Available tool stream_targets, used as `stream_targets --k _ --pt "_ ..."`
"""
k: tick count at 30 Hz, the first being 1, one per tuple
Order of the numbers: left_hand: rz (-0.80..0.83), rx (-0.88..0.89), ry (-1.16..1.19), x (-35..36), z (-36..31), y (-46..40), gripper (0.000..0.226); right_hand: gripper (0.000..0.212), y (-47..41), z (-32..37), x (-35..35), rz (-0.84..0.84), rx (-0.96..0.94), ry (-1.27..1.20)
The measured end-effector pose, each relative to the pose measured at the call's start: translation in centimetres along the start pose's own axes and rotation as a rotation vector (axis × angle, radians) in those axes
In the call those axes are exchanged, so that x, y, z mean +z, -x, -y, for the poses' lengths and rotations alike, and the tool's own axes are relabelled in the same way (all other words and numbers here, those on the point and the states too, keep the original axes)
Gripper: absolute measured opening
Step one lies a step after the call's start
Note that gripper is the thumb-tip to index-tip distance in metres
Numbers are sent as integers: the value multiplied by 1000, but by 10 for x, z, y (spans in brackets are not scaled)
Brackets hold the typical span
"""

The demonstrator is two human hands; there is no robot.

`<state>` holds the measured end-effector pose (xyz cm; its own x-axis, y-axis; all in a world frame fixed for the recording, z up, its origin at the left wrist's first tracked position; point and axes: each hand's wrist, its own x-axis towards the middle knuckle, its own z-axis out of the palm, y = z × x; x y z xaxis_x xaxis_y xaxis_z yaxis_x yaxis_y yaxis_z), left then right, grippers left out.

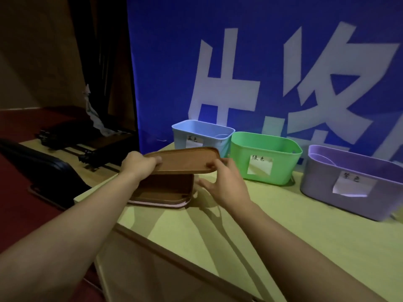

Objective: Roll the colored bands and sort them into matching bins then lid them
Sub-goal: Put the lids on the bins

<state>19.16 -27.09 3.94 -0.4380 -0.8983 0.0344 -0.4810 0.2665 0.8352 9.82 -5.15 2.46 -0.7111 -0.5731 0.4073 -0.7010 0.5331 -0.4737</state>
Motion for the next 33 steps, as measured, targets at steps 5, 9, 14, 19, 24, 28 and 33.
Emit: stream_targets --k 5,9,14,19,24,28,33 --pt "129 39 341 18 -51 25 65 25 5 -44 -68 -333 -150 158" --pt "338 84 592 41 -109 69 67 33 23 -74 -127 -421 -139 126" --pt "532 142 550 94 -162 144 66 39 53 -99 -186 -566 131 -255" --pt "857 -42 778 163 -201 233 72 46 82 -129 -247 -796 266 -475" --pt "810 32 1084 216 -250 304 42 33 119 -177 -314 -813 350 -492" --pt "851 165 895 248 -273 352 58 67 158 -220 -374 -747 469 -413" --pt "992 259 690 277 -287 415 61 65 202 -268 -436 -571 629 -342"
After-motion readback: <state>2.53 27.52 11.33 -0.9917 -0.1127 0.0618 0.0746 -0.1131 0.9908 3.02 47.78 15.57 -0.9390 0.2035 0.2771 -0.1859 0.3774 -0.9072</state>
